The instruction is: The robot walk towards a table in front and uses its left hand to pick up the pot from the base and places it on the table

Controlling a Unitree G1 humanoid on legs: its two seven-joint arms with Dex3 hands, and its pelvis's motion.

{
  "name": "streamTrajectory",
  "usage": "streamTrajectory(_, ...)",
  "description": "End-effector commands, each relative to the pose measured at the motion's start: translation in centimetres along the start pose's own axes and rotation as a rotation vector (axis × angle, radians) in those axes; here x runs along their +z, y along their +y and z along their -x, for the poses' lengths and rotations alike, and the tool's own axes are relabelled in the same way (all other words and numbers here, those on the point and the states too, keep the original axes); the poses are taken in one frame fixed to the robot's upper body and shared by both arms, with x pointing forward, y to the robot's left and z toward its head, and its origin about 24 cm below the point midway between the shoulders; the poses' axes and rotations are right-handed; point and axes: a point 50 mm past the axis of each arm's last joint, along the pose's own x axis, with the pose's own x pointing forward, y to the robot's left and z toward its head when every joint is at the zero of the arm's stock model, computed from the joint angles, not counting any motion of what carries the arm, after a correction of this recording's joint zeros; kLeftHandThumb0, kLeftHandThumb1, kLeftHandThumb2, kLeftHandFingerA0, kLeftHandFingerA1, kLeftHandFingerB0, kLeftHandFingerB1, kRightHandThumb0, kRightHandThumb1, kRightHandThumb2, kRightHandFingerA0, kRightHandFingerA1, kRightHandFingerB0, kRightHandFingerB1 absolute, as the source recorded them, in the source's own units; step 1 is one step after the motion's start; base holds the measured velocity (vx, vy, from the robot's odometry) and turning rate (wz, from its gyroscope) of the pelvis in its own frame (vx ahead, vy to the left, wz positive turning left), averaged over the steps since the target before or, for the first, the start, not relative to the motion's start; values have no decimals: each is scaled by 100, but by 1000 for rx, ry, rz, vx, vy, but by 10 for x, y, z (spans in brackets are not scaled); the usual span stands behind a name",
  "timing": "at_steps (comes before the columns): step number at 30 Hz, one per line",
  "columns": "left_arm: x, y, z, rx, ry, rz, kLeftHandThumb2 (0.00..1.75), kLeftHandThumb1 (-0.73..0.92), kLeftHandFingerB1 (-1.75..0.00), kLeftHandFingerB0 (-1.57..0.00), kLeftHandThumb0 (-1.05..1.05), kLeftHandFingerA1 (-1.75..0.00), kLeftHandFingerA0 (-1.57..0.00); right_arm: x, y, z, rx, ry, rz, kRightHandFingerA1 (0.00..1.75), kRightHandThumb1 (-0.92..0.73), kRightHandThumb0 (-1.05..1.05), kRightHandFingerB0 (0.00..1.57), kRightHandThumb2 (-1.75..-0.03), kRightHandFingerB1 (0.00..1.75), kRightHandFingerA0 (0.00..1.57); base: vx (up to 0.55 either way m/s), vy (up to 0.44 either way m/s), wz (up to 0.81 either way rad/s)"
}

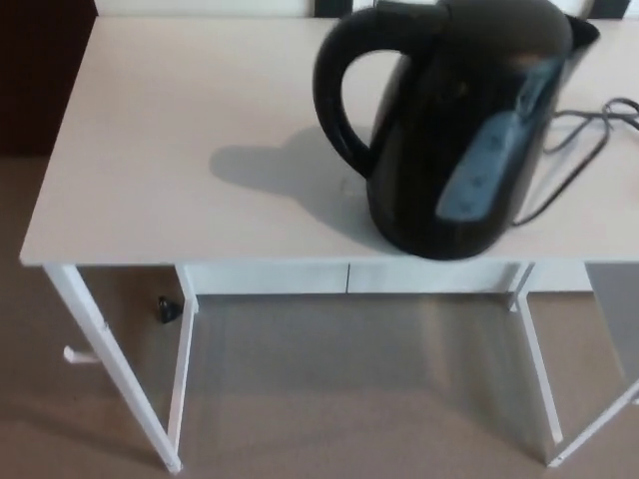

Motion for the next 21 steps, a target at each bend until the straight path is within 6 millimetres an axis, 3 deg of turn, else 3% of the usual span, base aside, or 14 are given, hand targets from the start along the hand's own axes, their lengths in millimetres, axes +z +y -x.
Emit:
streamTrajectory(1, -1, 2, 1, 4, 2, -30, 56, 51, -31, -29, -12, -39, -53, -3, -4, -1, -7, 21, 4, 44, -52, -40, 49, -57, 37, 74, 218, -17, 11)
streamTrajectory(13, 2, 3, -1, 17, -2, -39, 56, 51, -31, -30, -10, -40, -56, 0, -4, -2, -9, 7, 7, 46, -53, -39, 49, -57, 37, 75, 228, -152, 9)
streamTrajectory(21, -1, 2, 0, 4, -4, -21, 55, 53, -31, -30, -8, -38, -54, -1, -4, -2, -5, 5, 11, 45, -53, -38, 49, -57, 37, 74, 56, 109, -5)
